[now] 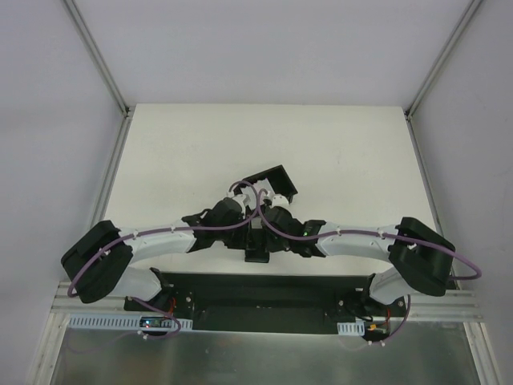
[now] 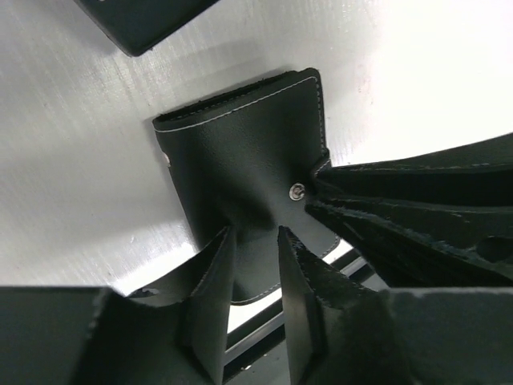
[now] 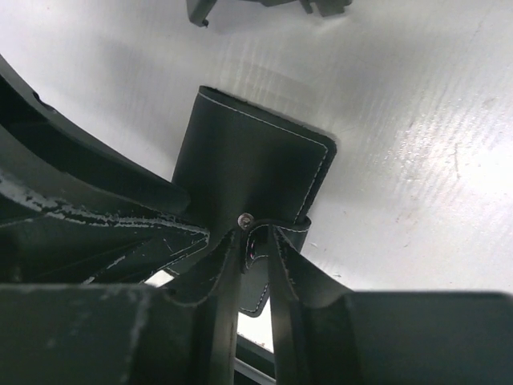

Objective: Put the credit cards into the card holder
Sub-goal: Close the card holder at the center of the board.

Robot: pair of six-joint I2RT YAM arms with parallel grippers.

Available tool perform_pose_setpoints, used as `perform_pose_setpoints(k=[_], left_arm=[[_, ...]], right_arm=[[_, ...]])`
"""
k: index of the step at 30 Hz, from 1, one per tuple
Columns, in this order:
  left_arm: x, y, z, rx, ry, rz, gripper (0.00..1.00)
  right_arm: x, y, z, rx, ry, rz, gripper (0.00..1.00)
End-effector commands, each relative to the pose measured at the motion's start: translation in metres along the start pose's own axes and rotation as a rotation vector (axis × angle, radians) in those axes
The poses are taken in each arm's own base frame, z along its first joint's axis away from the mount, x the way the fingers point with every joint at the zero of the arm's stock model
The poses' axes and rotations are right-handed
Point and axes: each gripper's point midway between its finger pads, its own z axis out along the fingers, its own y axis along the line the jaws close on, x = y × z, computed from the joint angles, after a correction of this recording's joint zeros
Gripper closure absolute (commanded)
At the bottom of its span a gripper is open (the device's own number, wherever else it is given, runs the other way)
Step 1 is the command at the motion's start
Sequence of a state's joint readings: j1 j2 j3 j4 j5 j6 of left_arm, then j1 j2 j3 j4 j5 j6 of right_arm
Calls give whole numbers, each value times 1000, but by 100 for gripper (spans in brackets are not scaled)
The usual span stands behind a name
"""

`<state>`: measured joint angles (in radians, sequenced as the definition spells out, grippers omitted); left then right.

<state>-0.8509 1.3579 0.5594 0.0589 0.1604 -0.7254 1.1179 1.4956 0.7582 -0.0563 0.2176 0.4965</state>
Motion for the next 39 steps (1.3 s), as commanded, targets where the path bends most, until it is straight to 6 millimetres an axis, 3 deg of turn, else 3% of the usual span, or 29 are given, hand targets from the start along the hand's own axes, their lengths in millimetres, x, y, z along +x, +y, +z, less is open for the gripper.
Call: perform_pose_setpoints(k=[1, 5, 9, 13, 17, 18, 24, 30, 35, 39], left_arm=[[1, 18, -7, -71, -51, 3, 66], [-6, 16, -12, -65, -89, 13, 60], [-15, 16, -19, -73, -140, 9, 48], [-26, 15, -27, -79, -194, 20, 30], [-37, 10, -35, -69, -240, 30, 12], [-35, 14, -38, -88, -228, 31, 1], [-33, 23, -41, -115, -225, 26, 1], [-17, 37, -31, -146, -166, 28, 1], [-14, 32, -22, -117, -135, 43, 1], [-12, 26, -15, -82, -115, 52, 7]], right_arm=[[-17, 28, -11, -110, -27, -1, 76], [-26, 32, -23, -141, -57, -1, 69], [-36, 32, -36, -164, -102, -11, 54], [-42, 26, -48, -179, -129, -22, 44], [-48, 17, -58, -176, -165, -18, 41], [-51, 16, -62, -179, -176, -12, 40], [-47, 4, -70, -168, -189, -1, 39], [-30, -12, -61, -135, -157, 36, 51], [-19, -18, -52, -134, -140, 61, 74], [-17, -19, -47, -147, -132, 71, 79]])
